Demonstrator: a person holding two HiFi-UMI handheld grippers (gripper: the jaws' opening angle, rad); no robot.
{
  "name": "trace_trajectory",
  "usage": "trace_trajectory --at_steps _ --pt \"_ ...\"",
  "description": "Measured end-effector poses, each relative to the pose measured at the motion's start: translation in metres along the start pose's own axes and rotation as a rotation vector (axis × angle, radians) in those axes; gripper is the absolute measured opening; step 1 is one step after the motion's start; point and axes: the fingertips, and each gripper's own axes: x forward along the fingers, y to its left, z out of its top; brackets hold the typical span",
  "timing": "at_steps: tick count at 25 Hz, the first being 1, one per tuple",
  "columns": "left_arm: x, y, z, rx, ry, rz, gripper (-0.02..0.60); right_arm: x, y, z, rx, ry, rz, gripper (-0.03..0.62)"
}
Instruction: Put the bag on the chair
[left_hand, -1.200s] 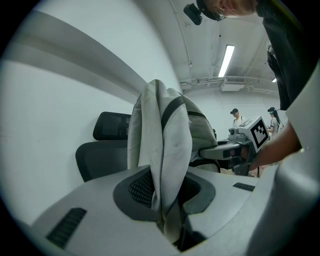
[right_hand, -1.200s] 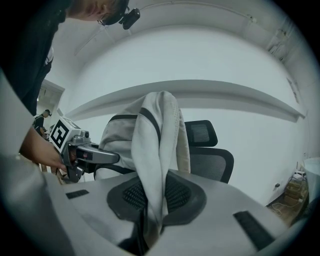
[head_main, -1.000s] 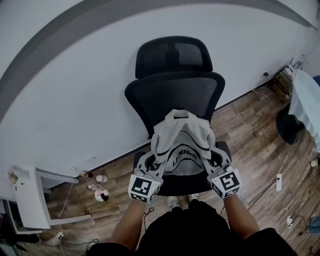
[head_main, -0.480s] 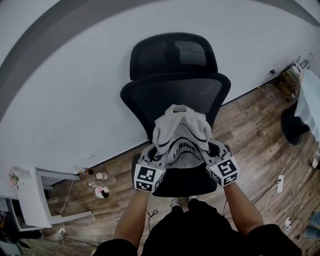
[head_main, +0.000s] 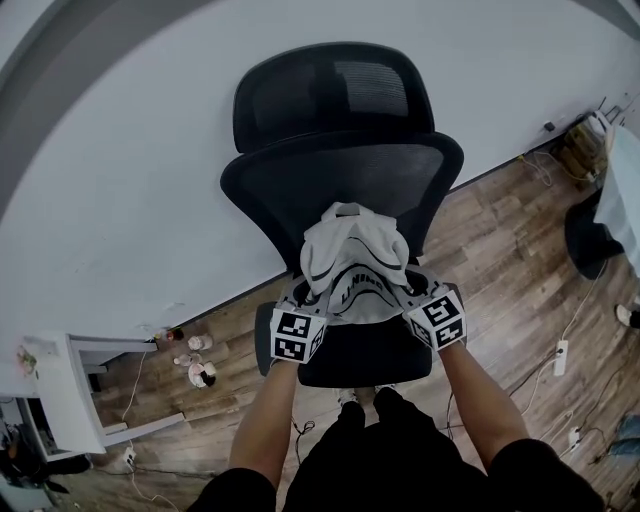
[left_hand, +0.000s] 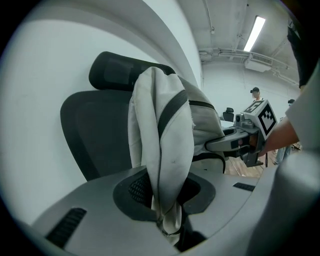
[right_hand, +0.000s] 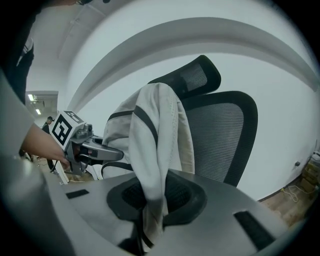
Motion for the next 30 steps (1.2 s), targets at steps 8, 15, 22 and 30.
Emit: trace_trajectory --at_steps 8,15,22,30 --pt "0.024 0.009 -0.032 -0.013 0.062 -0.019 0.087 0.021 -0.010 -0.032 0.015 0.062 0.016 0.066" --pt "0.036 0.011 -0.051 -0.061 0.103 -0.034 0.087 0.026 -0.018 -0.046 0.012 0.089 0.024 0.066" --pt "0.048 0.010 -0.070 -0.066 0.138 -0.056 0.089 0.030 -0.022 -0.069 0.027 0.129 0.019 0.069" --pt "0.050 0.011 -0.089 -0.078 0.149 -0.062 0.092 0.035 -0.018 -0.086 0.034 0.155 0.007 0.069"
